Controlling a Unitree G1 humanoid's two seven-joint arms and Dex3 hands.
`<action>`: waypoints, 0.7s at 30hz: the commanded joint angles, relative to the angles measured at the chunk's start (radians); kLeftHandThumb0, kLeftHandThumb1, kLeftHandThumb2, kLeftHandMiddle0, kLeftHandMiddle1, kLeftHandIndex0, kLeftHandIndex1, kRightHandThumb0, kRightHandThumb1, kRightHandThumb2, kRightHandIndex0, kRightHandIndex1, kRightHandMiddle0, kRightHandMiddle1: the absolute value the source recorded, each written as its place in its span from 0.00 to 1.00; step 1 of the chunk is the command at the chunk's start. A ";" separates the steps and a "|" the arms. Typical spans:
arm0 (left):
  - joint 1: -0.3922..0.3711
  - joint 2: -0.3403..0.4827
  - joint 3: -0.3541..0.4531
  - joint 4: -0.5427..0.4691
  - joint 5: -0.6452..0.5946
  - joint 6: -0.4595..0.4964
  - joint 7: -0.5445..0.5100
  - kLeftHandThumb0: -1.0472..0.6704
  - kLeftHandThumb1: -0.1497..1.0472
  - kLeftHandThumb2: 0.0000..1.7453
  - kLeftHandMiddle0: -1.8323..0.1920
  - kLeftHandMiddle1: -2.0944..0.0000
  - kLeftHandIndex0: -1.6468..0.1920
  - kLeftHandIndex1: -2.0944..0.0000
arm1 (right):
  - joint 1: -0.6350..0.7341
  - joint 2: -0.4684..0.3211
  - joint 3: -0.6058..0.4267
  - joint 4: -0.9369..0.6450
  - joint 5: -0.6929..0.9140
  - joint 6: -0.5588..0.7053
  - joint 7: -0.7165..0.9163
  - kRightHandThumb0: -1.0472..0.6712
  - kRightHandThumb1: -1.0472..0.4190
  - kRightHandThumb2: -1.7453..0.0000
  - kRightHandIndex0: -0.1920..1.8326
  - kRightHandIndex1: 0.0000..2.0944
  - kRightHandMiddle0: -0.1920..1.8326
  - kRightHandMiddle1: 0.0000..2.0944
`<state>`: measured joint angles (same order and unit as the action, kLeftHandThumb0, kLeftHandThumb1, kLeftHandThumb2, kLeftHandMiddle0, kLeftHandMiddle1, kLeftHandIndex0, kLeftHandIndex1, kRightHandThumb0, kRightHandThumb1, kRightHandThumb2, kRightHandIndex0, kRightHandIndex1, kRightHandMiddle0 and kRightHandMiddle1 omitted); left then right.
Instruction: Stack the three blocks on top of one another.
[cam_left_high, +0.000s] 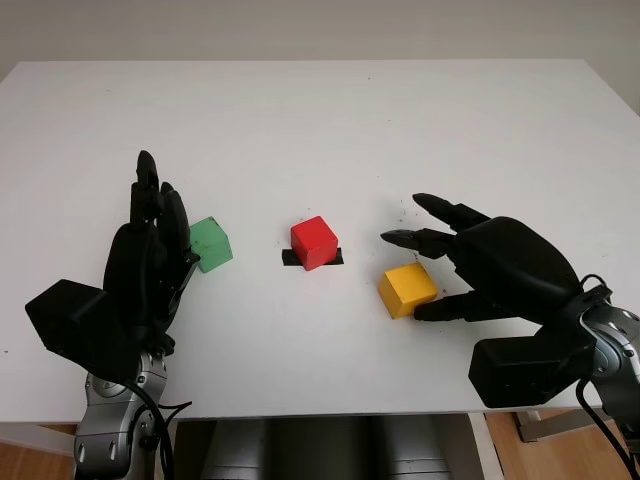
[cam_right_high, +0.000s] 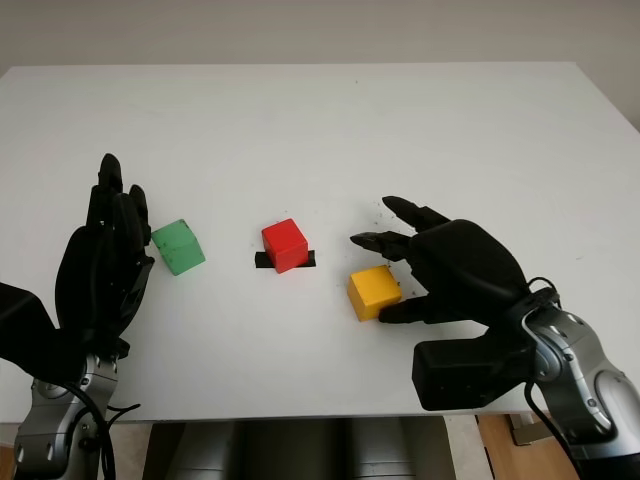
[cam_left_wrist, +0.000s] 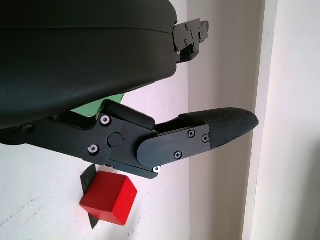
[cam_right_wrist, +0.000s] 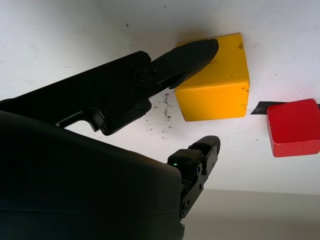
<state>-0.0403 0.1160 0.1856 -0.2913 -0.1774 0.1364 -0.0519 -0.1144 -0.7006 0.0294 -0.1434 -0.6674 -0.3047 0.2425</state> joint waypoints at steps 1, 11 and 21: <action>0.008 -0.001 -0.001 -0.025 -0.001 -0.001 0.001 0.17 1.00 0.38 1.00 1.00 1.00 1.00 | 0.010 -0.006 -0.001 -0.005 0.015 -0.008 -0.002 0.28 0.10 0.97 0.19 0.03 0.25 0.31; 0.015 -0.008 -0.005 -0.028 -0.003 -0.002 0.003 0.18 1.00 0.38 1.00 1.00 1.00 1.00 | 0.031 0.011 -0.003 -0.013 0.086 0.010 0.033 0.38 0.07 0.96 0.23 0.04 0.15 0.61; 0.018 -0.009 -0.007 -0.023 -0.006 -0.009 -0.004 0.18 1.00 0.38 1.00 1.00 1.00 1.00 | 0.030 0.036 -0.011 0.025 0.222 0.048 0.070 0.44 0.01 0.97 0.24 0.03 0.12 0.72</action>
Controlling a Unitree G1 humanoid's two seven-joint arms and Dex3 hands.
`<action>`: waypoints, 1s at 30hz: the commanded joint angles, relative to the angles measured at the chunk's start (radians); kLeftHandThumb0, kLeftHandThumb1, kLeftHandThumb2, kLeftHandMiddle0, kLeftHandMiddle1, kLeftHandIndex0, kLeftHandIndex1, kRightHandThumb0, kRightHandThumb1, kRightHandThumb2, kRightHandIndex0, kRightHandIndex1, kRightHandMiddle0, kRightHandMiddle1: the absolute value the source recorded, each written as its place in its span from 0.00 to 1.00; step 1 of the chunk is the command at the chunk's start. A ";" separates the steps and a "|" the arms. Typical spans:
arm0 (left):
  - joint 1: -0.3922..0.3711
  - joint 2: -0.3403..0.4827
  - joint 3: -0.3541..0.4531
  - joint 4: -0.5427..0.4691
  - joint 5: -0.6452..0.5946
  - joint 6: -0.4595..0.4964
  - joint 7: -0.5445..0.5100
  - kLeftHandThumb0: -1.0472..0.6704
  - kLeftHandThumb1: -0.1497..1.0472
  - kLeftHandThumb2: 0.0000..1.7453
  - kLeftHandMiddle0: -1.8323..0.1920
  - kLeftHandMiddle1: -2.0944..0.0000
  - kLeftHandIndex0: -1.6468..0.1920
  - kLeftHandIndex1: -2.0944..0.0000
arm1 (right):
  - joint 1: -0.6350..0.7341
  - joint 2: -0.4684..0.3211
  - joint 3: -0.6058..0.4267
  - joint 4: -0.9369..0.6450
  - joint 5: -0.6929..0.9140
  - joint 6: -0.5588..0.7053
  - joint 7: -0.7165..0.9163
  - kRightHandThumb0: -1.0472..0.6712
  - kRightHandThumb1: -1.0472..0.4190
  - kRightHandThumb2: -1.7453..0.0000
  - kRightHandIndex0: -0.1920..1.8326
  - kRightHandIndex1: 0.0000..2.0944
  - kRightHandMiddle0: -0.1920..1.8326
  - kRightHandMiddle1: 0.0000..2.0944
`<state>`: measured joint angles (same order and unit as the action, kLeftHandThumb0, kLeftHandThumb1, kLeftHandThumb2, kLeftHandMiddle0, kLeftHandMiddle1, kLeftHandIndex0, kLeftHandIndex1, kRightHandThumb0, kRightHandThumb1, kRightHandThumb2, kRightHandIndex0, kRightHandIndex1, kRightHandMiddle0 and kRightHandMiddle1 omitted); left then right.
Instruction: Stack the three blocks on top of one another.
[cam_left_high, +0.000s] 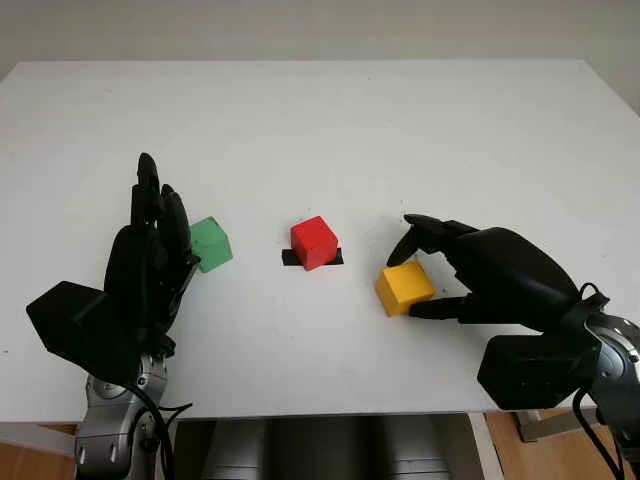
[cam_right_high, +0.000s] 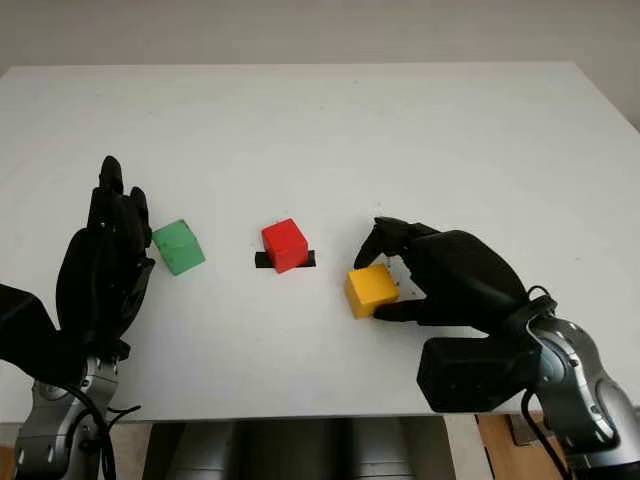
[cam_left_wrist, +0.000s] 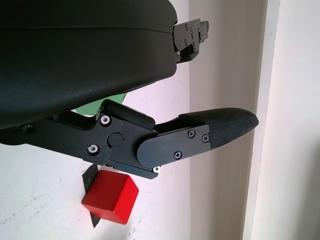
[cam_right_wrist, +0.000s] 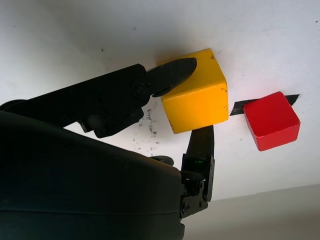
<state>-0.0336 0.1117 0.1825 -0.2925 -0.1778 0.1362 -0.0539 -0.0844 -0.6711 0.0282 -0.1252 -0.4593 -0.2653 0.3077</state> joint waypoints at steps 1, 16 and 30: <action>0.011 -0.004 -0.004 -0.020 -0.004 -0.011 -0.004 0.18 1.00 0.38 1.00 1.00 1.00 1.00 | -0.004 0.007 -0.009 0.010 0.021 0.015 0.008 0.44 0.01 0.97 0.24 0.03 0.12 0.72; 0.005 -0.007 -0.002 -0.010 -0.004 -0.014 -0.007 0.18 1.00 0.38 1.00 1.00 1.00 1.00 | -0.211 0.016 -0.024 0.079 0.202 0.231 0.158 0.37 0.01 0.97 0.26 0.04 0.11 0.77; 0.002 -0.014 -0.002 -0.010 0.001 -0.014 0.000 0.18 1.00 0.37 1.00 1.00 1.00 1.00 | -0.659 0.111 0.029 0.378 0.402 0.307 0.336 0.35 0.06 0.98 0.29 0.03 0.22 0.76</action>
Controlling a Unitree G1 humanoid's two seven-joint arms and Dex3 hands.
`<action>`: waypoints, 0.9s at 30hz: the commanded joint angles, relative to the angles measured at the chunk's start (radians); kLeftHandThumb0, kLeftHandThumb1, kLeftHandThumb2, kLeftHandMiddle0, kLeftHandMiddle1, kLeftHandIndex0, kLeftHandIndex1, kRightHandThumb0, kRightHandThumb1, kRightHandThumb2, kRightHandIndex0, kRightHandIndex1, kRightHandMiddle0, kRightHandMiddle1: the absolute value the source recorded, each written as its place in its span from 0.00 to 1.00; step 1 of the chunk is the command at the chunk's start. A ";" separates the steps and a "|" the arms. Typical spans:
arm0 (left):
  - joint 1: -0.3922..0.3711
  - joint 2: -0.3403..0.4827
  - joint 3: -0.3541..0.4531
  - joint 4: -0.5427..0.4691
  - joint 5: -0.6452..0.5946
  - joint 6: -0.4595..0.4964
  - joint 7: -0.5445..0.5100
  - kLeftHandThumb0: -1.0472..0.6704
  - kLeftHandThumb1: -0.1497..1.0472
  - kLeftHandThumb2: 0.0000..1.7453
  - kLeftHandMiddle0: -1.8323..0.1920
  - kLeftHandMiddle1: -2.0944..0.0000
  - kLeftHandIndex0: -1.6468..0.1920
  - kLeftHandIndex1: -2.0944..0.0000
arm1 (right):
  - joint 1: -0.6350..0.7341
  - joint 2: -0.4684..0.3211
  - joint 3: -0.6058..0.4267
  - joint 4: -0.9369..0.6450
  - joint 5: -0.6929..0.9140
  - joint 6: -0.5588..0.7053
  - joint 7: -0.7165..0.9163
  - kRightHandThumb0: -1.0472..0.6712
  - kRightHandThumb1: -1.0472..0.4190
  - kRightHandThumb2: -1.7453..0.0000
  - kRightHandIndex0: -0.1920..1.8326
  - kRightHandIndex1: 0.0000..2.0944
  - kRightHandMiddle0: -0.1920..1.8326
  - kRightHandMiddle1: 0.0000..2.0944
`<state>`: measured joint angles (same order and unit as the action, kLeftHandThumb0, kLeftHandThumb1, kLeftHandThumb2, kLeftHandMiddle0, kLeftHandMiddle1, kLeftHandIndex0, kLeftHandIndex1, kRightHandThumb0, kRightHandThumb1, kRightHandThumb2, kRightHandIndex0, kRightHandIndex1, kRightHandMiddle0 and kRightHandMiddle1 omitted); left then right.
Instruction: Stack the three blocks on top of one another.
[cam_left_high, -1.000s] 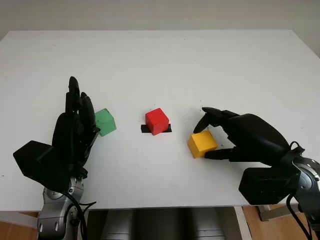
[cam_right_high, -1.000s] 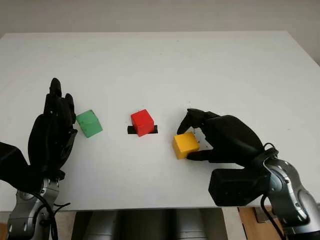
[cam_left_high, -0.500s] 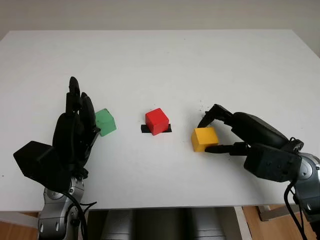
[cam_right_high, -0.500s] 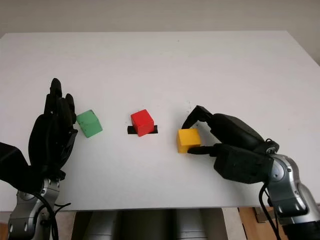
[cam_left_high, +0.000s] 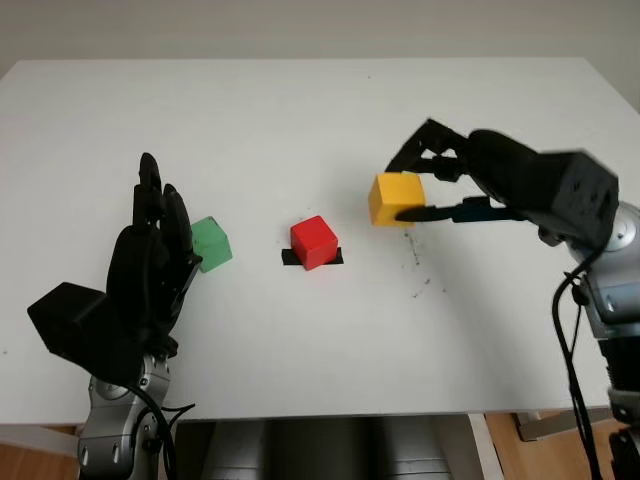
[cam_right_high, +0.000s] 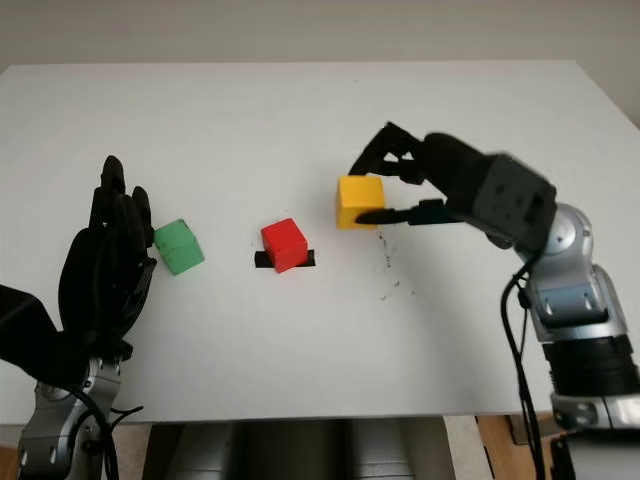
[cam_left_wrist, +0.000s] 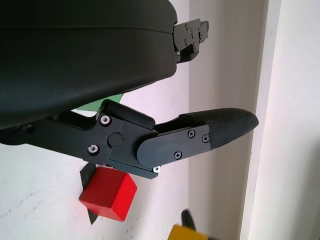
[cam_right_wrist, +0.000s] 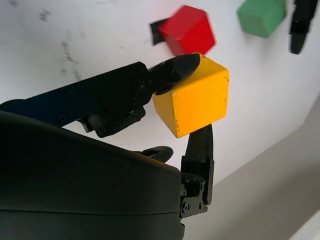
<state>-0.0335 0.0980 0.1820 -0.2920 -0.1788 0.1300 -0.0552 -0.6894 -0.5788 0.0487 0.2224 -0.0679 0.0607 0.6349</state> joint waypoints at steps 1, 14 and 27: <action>0.001 0.001 -0.001 -0.010 0.002 -0.008 0.001 0.18 1.00 0.37 1.00 1.00 1.00 1.00 | -0.084 0.029 0.017 0.065 0.009 -0.031 0.015 0.36 0.06 0.98 0.29 0.03 0.23 0.76; 0.008 -0.003 -0.005 -0.014 0.008 -0.017 0.007 0.18 1.00 0.37 1.00 1.00 1.00 1.00 | -0.345 0.145 0.136 0.443 -0.080 -0.267 0.049 0.35 0.08 0.97 0.30 0.04 0.25 0.79; 0.008 -0.006 -0.003 -0.012 0.006 -0.013 0.016 0.17 1.00 0.37 1.00 1.00 1.00 1.00 | -0.449 0.201 0.156 0.766 -0.114 -0.498 0.083 0.32 0.09 0.97 0.31 0.04 0.30 0.76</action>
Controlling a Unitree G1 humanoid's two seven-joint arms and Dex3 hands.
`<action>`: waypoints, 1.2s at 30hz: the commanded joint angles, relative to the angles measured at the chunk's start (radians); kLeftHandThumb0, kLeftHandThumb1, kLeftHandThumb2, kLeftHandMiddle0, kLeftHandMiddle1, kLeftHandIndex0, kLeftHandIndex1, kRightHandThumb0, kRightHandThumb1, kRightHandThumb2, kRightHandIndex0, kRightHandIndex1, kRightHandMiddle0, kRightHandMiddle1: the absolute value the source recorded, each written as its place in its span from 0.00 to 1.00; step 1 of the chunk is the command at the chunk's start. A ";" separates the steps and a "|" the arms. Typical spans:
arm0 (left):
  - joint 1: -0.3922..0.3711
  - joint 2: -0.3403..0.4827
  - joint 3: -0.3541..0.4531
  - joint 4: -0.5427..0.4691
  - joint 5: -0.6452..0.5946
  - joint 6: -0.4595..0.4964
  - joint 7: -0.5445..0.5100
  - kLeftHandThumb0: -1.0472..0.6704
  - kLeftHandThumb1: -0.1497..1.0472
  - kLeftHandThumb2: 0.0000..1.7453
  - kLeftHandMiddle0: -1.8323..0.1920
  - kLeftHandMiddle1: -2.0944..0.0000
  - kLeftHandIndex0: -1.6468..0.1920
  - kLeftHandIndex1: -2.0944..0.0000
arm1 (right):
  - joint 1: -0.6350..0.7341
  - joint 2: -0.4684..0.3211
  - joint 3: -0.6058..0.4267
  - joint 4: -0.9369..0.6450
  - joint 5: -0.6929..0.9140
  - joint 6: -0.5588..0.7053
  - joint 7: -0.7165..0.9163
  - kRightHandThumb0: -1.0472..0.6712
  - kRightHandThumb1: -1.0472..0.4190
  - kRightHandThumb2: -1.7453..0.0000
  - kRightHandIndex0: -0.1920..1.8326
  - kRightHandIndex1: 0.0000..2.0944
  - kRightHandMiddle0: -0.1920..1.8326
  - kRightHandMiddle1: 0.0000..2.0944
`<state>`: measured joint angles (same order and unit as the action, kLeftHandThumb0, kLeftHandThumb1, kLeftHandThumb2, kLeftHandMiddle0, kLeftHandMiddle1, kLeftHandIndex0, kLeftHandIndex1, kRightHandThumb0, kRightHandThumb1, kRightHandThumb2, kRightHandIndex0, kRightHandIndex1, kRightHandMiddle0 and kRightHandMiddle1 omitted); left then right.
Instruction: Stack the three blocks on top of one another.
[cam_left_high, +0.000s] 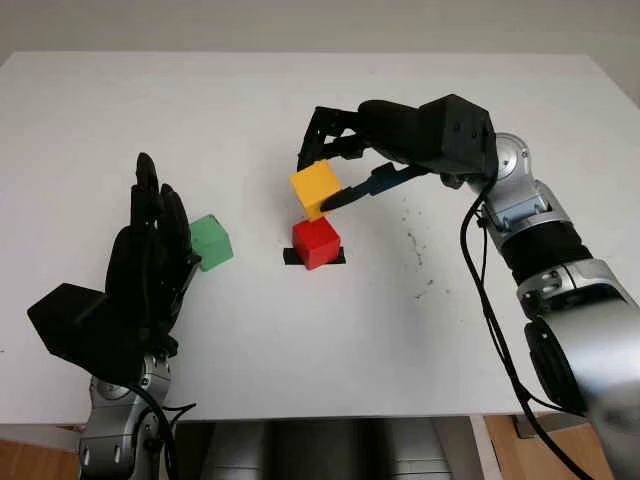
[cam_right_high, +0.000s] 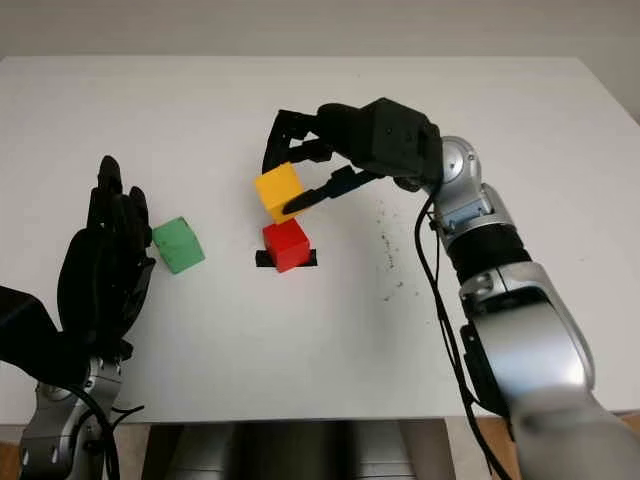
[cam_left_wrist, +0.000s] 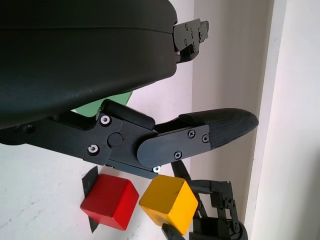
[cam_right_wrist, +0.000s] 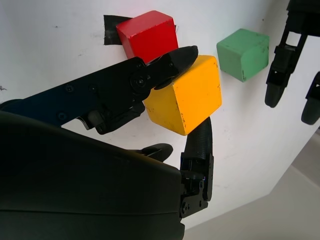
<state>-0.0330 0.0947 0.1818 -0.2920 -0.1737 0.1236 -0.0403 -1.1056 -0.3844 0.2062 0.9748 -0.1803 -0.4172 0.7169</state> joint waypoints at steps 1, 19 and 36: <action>0.007 -0.003 -0.002 -0.011 -0.001 -0.007 0.001 0.17 1.00 0.37 1.00 1.00 1.00 1.00 | -0.035 0.008 -0.001 0.026 -0.004 -0.031 0.002 0.31 0.09 0.97 0.31 0.05 0.30 0.76; 0.002 0.002 0.003 -0.010 -0.001 -0.005 -0.003 0.17 1.00 0.36 1.00 1.00 1.00 1.00 | -0.041 0.030 -0.037 0.117 0.042 0.034 0.106 0.32 0.08 0.97 0.30 0.04 0.30 0.76; 0.001 0.002 0.008 -0.011 -0.008 -0.005 -0.007 0.18 1.00 0.36 1.00 1.00 1.00 1.00 | -0.028 0.028 -0.007 0.137 -0.022 -0.026 0.089 0.31 0.07 0.97 0.30 0.05 0.28 0.75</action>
<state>-0.0333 0.0967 0.1866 -0.2920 -0.1766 0.1237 -0.0469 -1.1197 -0.3508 0.1902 1.1088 -0.1930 -0.4282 0.8141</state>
